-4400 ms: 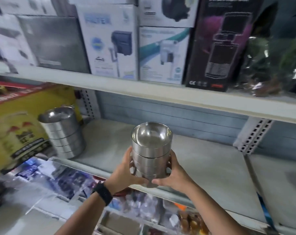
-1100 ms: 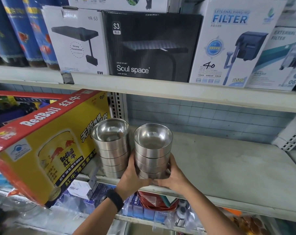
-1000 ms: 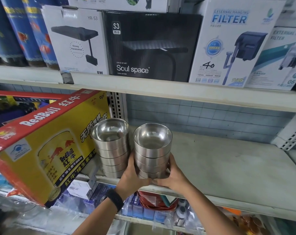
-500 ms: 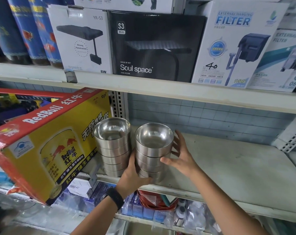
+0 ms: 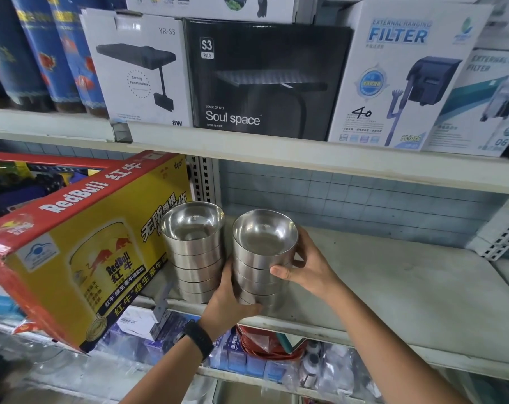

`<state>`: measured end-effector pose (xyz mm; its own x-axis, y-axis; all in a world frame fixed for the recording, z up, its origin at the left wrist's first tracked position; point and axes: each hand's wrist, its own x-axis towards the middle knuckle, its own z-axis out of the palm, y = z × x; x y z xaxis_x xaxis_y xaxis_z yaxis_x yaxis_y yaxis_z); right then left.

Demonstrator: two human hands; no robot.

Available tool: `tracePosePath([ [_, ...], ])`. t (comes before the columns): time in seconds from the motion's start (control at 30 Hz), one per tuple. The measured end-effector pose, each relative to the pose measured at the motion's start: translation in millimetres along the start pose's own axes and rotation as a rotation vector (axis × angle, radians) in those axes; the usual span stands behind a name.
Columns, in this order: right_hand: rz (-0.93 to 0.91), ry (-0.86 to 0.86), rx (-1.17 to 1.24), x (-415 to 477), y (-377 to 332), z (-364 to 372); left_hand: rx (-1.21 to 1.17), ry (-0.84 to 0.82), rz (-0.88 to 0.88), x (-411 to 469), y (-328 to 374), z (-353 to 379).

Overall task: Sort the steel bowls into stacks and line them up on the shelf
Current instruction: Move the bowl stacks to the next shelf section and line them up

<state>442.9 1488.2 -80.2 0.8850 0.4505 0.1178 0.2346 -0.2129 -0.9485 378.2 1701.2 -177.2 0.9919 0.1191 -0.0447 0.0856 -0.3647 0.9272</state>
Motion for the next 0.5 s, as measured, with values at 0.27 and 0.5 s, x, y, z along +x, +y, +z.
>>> tracePosePath([
  [0.27,0.089,-0.043,-0.016,-13.5,20.9,8.3,0.022,-0.005,-0.002,-3.9,4.1,-1.3],
  [0.5,0.189,-0.058,-0.091,-35.1,56.7,29.9,0.083,-0.003,0.012,-7.4,13.5,-2.9],
])
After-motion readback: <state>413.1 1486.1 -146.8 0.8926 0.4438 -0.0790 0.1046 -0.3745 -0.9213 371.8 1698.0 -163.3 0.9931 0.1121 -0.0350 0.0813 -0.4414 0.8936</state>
